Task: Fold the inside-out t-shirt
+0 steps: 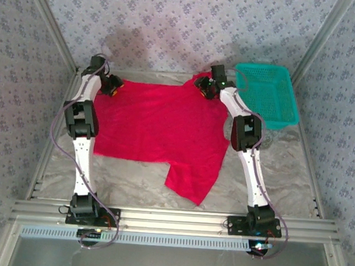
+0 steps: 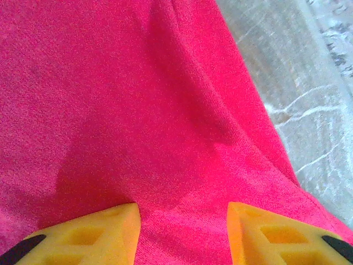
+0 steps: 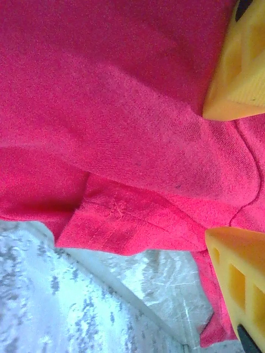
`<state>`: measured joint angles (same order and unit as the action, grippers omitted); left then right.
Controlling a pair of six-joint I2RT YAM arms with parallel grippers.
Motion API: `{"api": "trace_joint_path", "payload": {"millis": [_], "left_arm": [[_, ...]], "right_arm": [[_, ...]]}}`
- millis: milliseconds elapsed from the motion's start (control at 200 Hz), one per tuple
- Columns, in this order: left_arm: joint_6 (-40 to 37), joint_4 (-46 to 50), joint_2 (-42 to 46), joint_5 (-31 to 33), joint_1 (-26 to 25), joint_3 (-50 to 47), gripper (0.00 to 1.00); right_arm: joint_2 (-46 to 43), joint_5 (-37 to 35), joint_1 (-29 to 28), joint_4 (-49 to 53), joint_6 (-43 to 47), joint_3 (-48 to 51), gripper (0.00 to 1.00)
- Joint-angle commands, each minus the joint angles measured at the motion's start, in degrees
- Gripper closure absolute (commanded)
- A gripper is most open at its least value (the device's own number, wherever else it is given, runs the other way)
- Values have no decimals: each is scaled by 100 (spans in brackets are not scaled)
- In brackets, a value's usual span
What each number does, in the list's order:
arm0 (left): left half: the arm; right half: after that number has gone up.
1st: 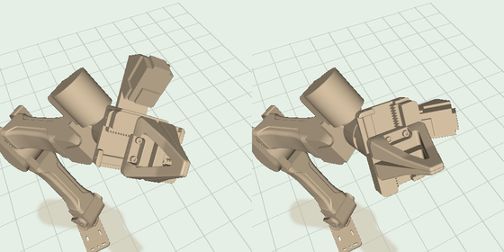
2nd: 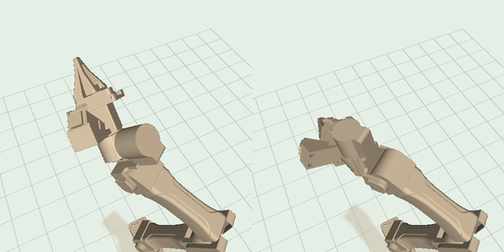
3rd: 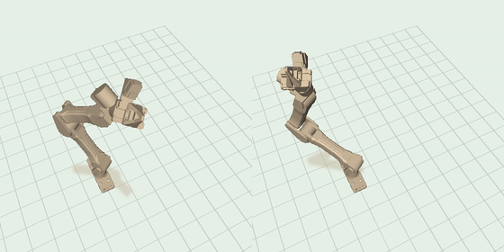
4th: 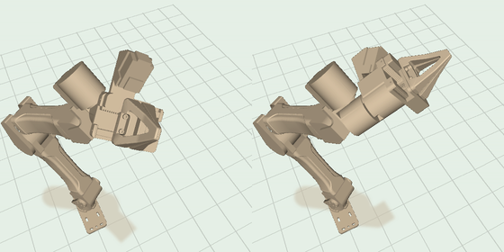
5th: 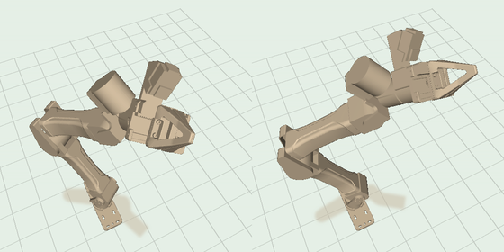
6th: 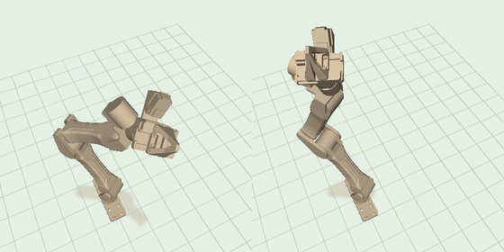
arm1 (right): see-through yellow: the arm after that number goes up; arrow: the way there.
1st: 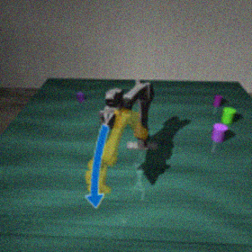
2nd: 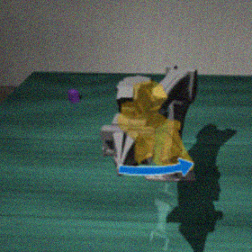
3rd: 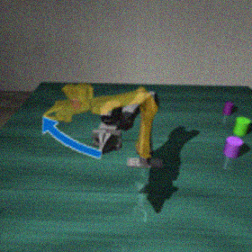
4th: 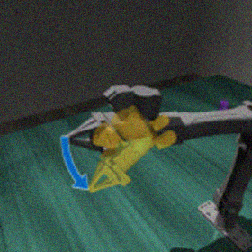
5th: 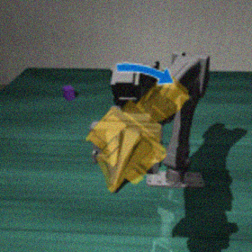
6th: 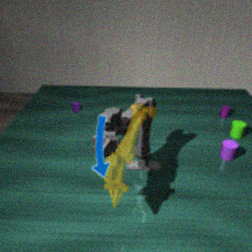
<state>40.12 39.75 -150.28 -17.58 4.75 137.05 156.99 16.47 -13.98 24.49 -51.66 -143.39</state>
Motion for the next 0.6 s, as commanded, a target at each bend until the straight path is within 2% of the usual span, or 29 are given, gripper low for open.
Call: {"api": "trace_joint_path", "payload": {"millis": [0, 65, 130, 265, 330, 455, 595], "left_arm": [[-237, 763, 161, -42, -12, 381, 54], [-371, 849, 687, 150, -35, 89, 54], [-451, 779, 1466, 474, -55, -663, 54], [-375, 375, 3398, 1130, 17, -2968, 54], [-237, 215, 4229, 1073, 168, -4104, 55], [-92, -47, 5542, 583, 683, -6069, 60], [-363, 78, 6409, 540, 1434, -7466, 62]], "right_arm": [[67, 482, 92, 432, 152, -550, 42], [-275, 805, 89, 624, 454, -576, 40], [-855, 867, 39, 895, 841, -248, 38], [-2548, 716, -189, 766, 1448, 1693, 35], [-3338, 535, -338, 671, 1516, 2794, 36], [-4688, 180, -585, 592, 1859, 4720, 39], [-6074, -481, -866, 640, 2240, 6499, 42]]}}
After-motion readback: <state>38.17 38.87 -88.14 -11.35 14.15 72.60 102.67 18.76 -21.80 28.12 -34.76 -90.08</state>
